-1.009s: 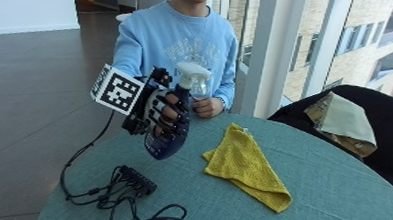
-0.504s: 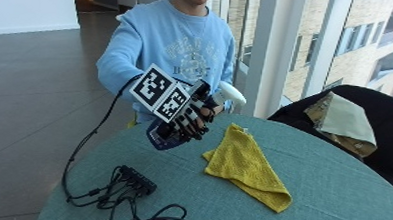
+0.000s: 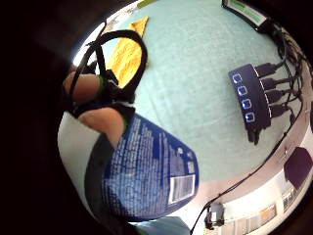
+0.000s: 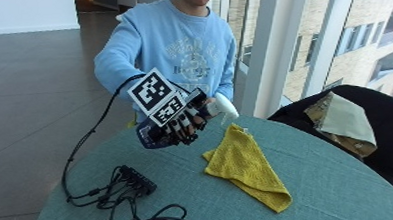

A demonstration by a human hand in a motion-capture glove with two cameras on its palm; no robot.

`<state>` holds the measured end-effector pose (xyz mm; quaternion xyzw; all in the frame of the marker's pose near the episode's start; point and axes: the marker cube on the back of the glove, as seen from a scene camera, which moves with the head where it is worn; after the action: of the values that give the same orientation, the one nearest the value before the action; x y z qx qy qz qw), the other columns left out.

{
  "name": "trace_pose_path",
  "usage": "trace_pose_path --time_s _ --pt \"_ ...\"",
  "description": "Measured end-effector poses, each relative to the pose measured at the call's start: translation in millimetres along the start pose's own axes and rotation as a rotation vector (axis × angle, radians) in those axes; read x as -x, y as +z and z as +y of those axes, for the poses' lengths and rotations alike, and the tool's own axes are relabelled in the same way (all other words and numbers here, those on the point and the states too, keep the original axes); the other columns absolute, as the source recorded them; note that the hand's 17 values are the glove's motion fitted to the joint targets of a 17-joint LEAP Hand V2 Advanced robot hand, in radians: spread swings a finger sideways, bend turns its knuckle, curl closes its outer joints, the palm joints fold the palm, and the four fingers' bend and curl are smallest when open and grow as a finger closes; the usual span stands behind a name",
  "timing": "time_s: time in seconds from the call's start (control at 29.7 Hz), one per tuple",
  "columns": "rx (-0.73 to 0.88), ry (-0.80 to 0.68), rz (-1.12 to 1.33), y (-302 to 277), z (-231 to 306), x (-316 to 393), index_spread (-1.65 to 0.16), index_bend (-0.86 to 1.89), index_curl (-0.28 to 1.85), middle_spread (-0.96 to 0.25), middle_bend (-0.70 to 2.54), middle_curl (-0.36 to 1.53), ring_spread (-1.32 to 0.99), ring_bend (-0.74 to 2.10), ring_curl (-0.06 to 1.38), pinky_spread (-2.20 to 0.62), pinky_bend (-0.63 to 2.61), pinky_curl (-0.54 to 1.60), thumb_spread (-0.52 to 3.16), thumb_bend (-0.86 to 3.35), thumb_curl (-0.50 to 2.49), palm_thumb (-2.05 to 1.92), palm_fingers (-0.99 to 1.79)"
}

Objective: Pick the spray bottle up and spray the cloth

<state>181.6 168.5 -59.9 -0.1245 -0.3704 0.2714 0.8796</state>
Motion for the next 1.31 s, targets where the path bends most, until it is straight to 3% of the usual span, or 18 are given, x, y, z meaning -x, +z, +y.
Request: trace_pose_path --time_s 1.31 --pt "0.026 0.026 0.038 8.3 -2.5 2.7 -0.22 0.1 0.25 -0.07 0.23 0.46 0.03 0.48 0.38 0.19 0.27 0.37 0.77 -0.03 0.66 0.85 1.06"
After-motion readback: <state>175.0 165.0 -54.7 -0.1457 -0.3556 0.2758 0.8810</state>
